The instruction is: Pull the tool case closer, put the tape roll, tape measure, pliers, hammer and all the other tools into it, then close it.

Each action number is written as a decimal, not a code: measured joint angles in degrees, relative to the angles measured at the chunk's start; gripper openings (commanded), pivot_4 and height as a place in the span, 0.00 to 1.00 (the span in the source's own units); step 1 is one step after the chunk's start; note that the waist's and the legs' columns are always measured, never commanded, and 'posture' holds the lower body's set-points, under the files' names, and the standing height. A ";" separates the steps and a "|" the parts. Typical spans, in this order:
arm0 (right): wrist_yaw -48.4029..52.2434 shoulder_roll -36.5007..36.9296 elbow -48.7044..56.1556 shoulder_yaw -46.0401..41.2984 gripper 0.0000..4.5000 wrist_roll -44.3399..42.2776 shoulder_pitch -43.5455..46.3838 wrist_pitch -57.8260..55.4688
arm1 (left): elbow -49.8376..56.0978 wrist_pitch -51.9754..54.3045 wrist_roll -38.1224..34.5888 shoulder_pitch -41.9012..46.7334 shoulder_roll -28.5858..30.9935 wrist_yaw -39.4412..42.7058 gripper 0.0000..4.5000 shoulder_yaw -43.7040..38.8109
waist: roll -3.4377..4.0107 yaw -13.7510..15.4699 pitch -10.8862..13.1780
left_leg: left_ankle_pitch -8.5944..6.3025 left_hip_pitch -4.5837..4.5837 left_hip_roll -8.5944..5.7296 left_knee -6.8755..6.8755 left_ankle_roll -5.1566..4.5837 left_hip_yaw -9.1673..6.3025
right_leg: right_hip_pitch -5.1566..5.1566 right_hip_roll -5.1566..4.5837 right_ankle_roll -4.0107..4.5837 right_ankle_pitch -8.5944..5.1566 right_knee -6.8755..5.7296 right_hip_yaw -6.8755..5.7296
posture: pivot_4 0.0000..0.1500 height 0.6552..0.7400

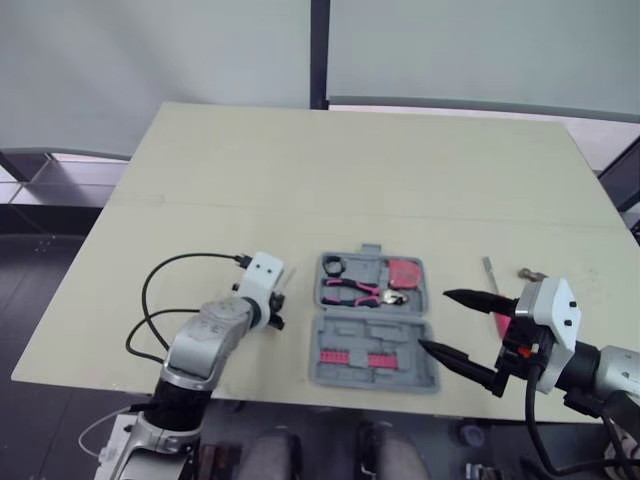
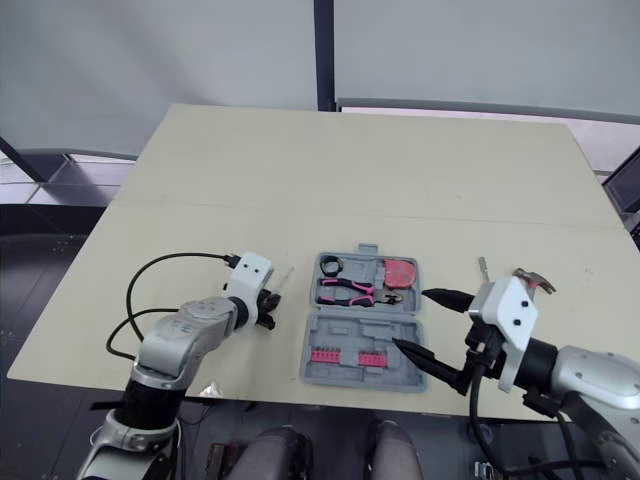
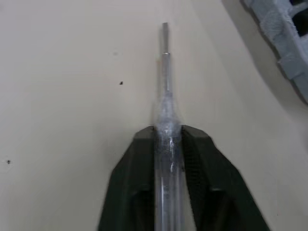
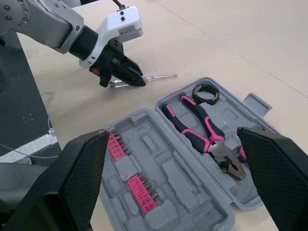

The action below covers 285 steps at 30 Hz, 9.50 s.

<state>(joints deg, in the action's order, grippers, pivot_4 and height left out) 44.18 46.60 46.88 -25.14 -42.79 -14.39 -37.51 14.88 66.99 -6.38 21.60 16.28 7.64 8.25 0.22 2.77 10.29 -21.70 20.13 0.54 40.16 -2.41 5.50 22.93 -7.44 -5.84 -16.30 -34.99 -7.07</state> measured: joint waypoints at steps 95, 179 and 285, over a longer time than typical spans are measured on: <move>7.51 -6.40 -4.14 -4.91 1.00 11.29 -21.97 11.09 | -17.55 -25.06 9.01 42.41 8.52 72.74 1.00 19.80 | 0.06 -1.21 -0.03 | 0.05 0.14 -0.24 0.15 -0.34 -0.06 | 0.09 0.01 -0.07 0.01 -0.18 -0.15 | 1.00 1.00; 16.95 5.92 -32.58 -24.00 1.00 13.32 -19.37 10.63 | -16.85 -42.98 -15.23 -12.82 29.57 61.47 0.99 -19.60 | 0.17 -2.09 -0.64 | -0.30 -0.02 -0.03 0.13 -0.40 -0.30 | -0.44 -0.31 -0.19 0.08 0.69 -0.35 | 1.00 1.00; -32.78 -18.08 -12.96 10.86 0.95 20.33 17.49 -35.86 | 4.39 -47.04 -23.80 0.28 28.64 64.49 1.00 -3.81 | 1.22 -2.89 -0.26 | -0.05 0.21 0.25 -0.20 0.19 0.64 | 0.76 0.85 0.01 -0.04 -0.08 0.76 | 1.00 1.00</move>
<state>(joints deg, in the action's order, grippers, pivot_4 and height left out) 11.40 28.52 33.91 -14.28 -22.46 3.11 -73.36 19.26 19.95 -30.18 21.88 44.92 72.13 4.44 1.44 -0.12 10.03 -21.75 20.35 0.79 39.96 -2.22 6.14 23.69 -6.58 -5.84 -16.33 -35.07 -6.31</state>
